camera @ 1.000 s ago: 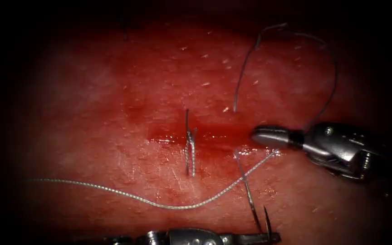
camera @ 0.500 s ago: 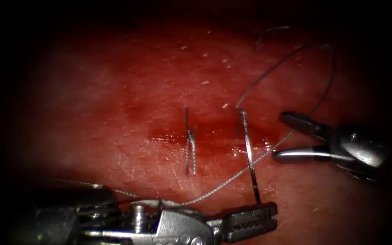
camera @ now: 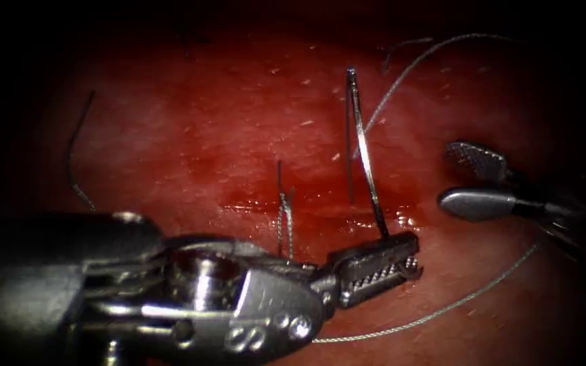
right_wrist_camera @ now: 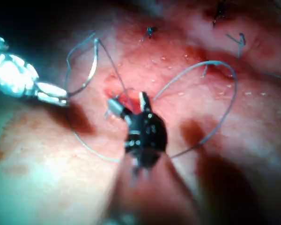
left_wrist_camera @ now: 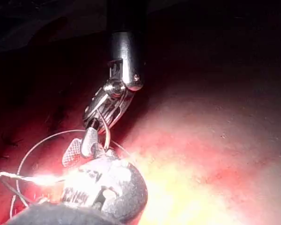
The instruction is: Wound Closure
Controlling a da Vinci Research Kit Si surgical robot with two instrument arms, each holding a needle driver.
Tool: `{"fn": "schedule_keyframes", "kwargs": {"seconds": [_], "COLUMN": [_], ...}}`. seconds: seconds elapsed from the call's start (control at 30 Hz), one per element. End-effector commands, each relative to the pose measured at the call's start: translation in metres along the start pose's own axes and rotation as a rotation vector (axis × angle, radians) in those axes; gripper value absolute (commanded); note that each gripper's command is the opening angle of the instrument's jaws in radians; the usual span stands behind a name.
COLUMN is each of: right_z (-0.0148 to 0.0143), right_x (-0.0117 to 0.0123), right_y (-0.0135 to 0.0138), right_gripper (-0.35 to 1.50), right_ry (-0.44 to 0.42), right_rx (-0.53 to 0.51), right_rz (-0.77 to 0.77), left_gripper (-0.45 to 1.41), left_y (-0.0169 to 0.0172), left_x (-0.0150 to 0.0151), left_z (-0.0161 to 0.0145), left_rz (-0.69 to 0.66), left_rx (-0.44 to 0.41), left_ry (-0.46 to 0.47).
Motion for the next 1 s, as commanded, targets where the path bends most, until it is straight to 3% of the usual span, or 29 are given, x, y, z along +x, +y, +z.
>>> {"fn": "schedule_keyframes", "kwargs": {"seconds": [0.03, 0.3, 0.43, 0.53, 1.0], "right_z": [0.0009, 0.0035, 0.005, 0.0059, 0.0067], "right_x": [-0.0004, -0.0007, -0.0007, -0.0006, -0.0003], "right_y": [-0.0005, -0.0016, -0.0018, -0.0018, -0.0011], "right_gripper": [0.99, 1.29, 1.29, 1.08, 1.13], "right_ry": [-0.006, -0.054, -0.1, -0.132, -0.168], "right_rx": [0.019, 0.102, 0.141, 0.166, 0.104], "right_rz": [0.032, 0.217, 0.253, 0.259, 0.261], "left_gripper": [-0.45, -0.45, -0.45, -0.45, -0.45], "left_y": [0.0004, 0.0046, 0.0051, 0.0051, 0.0051], "left_x": [0.0001, -0.0018, -0.0032, -0.0036, -0.0026], "left_z": [0.0007, 0.0017, 0.0021, 0.002, 0.0017], "left_rz": [0.009, 0.07, 0.086, 0.093, 0.113], "left_rx": [-0.001, -0.025, -0.035, -0.036, -0.041], "left_ry": [0.002, 0.015, 0.014, 0.016, 0.03]}}
